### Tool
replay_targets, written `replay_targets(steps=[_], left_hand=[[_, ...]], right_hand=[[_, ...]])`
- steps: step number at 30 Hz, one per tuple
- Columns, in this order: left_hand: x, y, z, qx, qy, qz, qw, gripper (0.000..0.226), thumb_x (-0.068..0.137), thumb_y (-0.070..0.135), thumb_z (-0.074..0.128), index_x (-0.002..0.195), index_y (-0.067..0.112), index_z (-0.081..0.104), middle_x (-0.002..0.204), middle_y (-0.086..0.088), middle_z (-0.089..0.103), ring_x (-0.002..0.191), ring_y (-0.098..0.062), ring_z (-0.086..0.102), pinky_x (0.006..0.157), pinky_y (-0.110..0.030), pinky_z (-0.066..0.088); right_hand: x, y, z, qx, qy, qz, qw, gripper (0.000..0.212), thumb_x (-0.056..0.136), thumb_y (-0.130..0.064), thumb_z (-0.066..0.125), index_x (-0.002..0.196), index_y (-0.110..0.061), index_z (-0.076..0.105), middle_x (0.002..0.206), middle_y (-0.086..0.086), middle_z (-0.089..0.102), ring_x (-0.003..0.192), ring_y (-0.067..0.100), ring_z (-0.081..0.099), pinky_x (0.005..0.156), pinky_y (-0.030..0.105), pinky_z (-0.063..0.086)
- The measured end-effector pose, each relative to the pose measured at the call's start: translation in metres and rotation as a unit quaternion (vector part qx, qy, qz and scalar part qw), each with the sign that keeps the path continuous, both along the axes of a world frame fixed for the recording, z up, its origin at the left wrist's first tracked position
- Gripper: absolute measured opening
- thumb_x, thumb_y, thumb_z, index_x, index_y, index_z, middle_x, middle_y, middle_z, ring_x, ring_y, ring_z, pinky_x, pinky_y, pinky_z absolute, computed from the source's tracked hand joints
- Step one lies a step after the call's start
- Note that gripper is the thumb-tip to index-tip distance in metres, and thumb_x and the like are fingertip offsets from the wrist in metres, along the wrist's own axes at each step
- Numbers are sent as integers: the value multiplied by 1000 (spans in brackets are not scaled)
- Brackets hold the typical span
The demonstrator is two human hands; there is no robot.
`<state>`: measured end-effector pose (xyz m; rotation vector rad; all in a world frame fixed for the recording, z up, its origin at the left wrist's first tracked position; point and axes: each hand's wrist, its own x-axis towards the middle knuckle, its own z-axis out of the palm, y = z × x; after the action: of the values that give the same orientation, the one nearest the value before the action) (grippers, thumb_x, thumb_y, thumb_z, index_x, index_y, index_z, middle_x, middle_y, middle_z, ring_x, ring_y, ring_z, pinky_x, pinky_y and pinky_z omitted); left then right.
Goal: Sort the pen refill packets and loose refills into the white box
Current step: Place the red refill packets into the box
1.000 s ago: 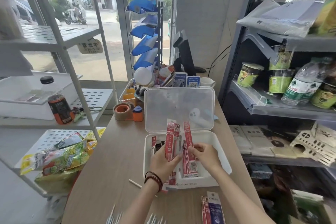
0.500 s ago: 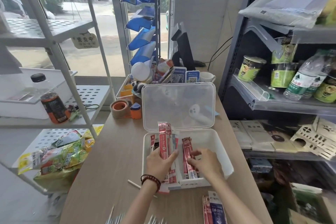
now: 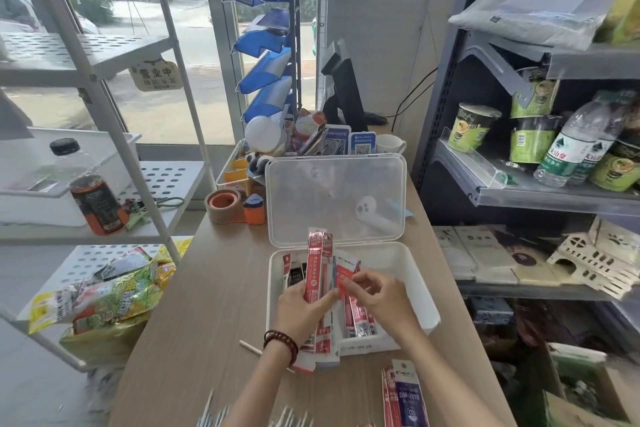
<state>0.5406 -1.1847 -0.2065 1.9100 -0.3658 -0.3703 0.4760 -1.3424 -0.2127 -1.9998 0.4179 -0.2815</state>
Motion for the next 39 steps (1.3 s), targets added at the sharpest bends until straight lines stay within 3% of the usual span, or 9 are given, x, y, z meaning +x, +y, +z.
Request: replay_targets(steps=[6,11,15,18,25,29,33,36,39], left_hand=[[0,0,-1,8,-17,27,999,24,78,38,72,77,15,65,65,3,64,52,-3,57,46,-8,42],[-8,1,6,-21,-6,40,999,18,79,33,71,77,18,62,69,1,66,52,-2,61,48,-11,47],[0,7,12,-45,40,74,995,18,79,38,71,81,22,62,76,-5,69,63,-14,64,55,-21,53],[7,11,17,-23,10,69,997,20,78,42,70,81,25,60,77,-4,69,64,-13,65,53,-17,51],[0,13,10,16,-81,58,995,25,78,42,70,71,22,56,62,5,59,52,-5,53,48,-9,44],[-4,13,8,-7,-99,84,992,23,77,40,71,71,23,58,60,7,59,46,-3,53,47,-9,44],[-6,14,13,-60,-86,205,973,20,77,32,73,75,19,58,62,7,61,47,-1,58,45,-7,45],[-8,12,15,-60,-80,189,977,20,78,31,72,73,19,58,60,8,60,46,2,59,44,-7,44],[-6,17,15,-75,-53,184,979,22,77,32,72,75,13,61,61,3,63,48,3,60,43,-9,45]], right_hand=[[2,1,-1,38,4,-54,998,17,97,-38,52,93,-22,53,79,2,73,66,22,70,65,44,57],[1,-2,1,75,-37,-170,982,17,102,-32,43,102,-15,45,89,2,69,59,8,70,54,26,57],[3,-9,3,122,-40,-193,973,18,100,-32,47,105,-15,50,92,4,71,61,12,71,52,26,58],[5,-15,8,147,-51,-210,965,18,100,-29,51,106,-12,53,89,4,71,60,13,70,50,24,55],[22,-6,16,96,-16,-144,985,6,98,-22,54,102,-17,51,89,4,70,70,31,70,55,39,57],[20,-11,11,66,-2,-134,989,10,102,-20,46,98,-21,55,94,3,69,75,17,70,51,28,57],[16,-17,14,97,3,-119,988,12,100,-17,49,97,-21,60,97,0,69,78,17,69,49,22,54],[19,-7,11,136,14,-71,988,8,95,-21,60,101,-21,64,100,0,71,84,18,71,66,34,61],[22,9,6,200,-10,-57,978,26,84,-29,73,108,-21,65,104,-2,71,93,13,69,71,29,59]])
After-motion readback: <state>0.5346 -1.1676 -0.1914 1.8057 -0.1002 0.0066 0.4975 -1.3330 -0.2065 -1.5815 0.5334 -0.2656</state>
